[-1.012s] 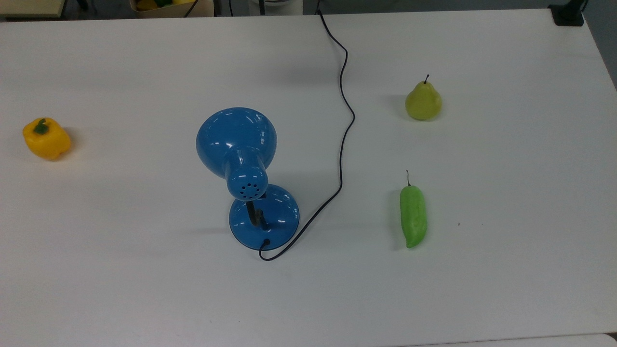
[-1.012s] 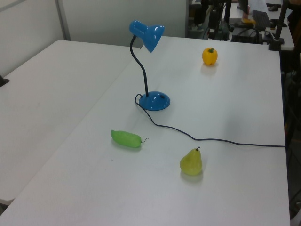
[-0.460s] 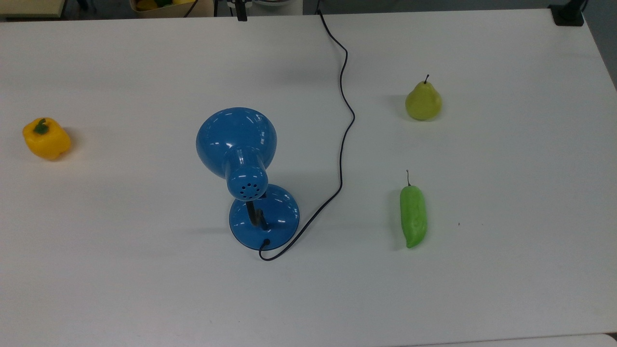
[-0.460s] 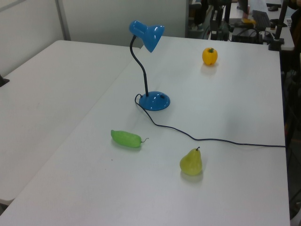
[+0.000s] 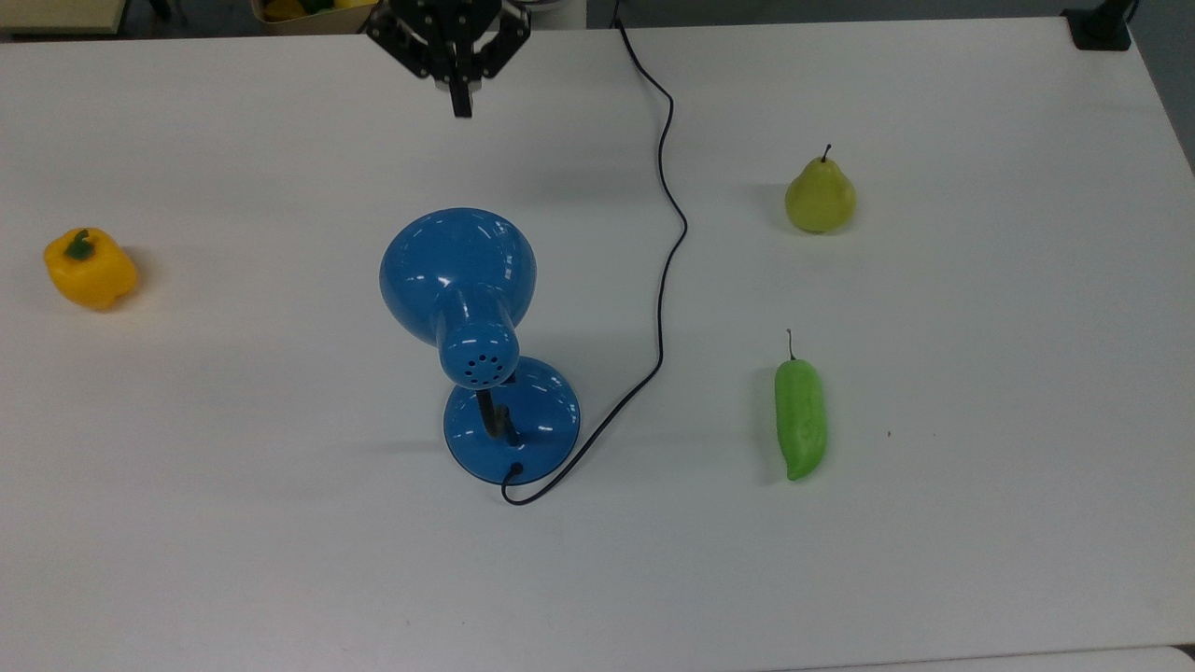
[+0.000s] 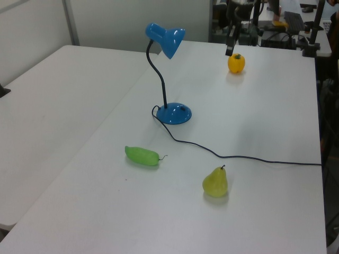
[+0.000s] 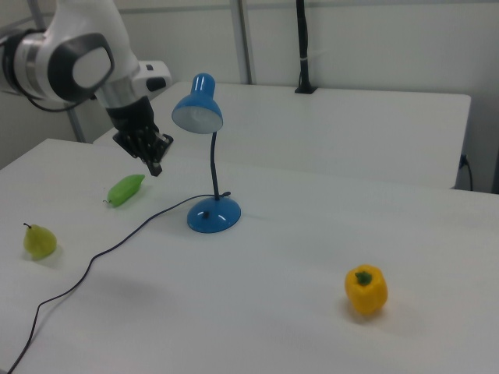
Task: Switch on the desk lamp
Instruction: 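Move the gripper down toward the switch on the blue lamp base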
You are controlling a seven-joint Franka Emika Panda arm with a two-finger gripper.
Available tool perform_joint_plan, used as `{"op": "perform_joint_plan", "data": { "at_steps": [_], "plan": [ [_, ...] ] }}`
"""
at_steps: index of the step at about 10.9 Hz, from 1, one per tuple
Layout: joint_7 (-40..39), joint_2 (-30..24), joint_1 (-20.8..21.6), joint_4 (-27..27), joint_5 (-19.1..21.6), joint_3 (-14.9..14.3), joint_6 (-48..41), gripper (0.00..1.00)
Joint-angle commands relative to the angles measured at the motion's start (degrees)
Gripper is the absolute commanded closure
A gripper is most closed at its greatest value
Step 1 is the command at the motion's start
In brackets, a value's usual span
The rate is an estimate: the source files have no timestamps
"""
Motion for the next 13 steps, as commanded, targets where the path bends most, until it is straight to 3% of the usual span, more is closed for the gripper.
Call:
{"op": "perform_joint_plan", "data": {
  "at_steps": [1, 13],
  "plan": [
    [0.23, 3.21, -0.45, -2.4, -0.3, 0.68, 8.85, 1.0],
    [0.85, 22.46, 0.17, -2.05, -0.39, 1.56, 39.97, 1.0]
  ]
}}
